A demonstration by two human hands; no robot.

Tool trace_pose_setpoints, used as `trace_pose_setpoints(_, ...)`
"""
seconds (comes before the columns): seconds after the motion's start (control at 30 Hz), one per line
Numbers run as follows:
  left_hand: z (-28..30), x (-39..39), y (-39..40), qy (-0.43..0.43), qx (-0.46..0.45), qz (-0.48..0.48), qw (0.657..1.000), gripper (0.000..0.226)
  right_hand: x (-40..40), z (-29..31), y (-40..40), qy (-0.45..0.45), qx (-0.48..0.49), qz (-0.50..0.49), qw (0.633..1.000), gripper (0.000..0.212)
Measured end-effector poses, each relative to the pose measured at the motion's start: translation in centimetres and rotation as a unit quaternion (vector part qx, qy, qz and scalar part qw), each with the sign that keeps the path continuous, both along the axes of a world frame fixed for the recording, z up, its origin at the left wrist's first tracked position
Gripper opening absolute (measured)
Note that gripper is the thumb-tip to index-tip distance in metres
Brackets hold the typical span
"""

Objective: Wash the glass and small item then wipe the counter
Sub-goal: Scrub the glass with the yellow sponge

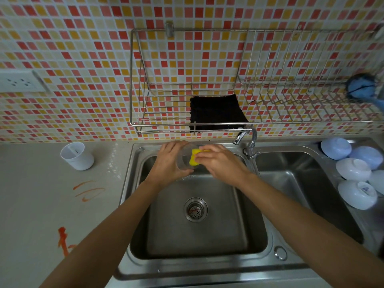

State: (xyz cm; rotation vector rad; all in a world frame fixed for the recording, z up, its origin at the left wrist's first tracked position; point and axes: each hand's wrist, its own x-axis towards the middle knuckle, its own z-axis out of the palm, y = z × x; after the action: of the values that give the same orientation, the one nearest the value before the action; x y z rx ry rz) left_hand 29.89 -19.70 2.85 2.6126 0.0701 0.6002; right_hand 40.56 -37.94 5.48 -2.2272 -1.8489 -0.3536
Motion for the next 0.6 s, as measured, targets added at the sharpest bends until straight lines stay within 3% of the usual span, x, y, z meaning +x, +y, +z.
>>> trace_pose_setpoints(0.23, 0.8, 0.2, 0.3, 0.016, -0.012, -0.067, 0.998, 0.077, -3.0, -1.1, 0.0, 0.057, 0.019, -0.003, 0.998, 0.036)
trace_pose_setpoints(0.43, 0.4, -0.1, -0.5, 0.032, -0.037, -0.077, 0.996, 0.077, -0.6, 0.0, -0.4, -0.017, -0.035, -0.001, 0.999, 0.032)
trace_pose_setpoints(0.6, 1.0, 0.1, -0.1, 0.033, -0.039, -0.088, 0.995, 0.08, -2.2, -0.7, -0.6, 0.025, -0.028, -0.012, 0.999, 0.033)
